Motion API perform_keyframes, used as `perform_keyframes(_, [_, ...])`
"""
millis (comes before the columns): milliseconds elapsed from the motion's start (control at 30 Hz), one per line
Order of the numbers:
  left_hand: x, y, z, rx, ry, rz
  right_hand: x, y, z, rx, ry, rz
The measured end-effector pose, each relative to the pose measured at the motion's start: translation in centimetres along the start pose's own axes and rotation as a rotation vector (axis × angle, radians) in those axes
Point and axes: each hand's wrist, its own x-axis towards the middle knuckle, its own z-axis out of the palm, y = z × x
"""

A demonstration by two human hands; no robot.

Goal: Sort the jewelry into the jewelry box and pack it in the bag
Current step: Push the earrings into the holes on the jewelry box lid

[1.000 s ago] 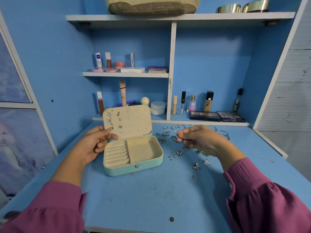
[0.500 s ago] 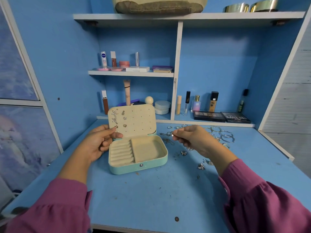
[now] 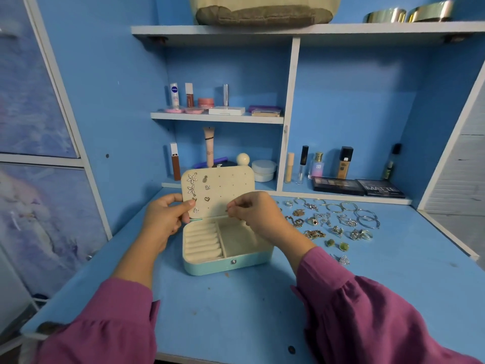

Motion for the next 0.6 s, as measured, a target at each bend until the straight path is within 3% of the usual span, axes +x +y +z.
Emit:
perform_keyframes(167, [-0.4, 0.4, 0.7, -0.046, 0.057, 0.073, 0.7, -0.3, 2.3, -0.055, 0.038, -0.01])
perform_keyframes(600, [-0.6, 0.5, 0.7, -0.016, 0.002, 0.081, 1.6, -0.4, 4.6, -0.193, 0.145, 0.002])
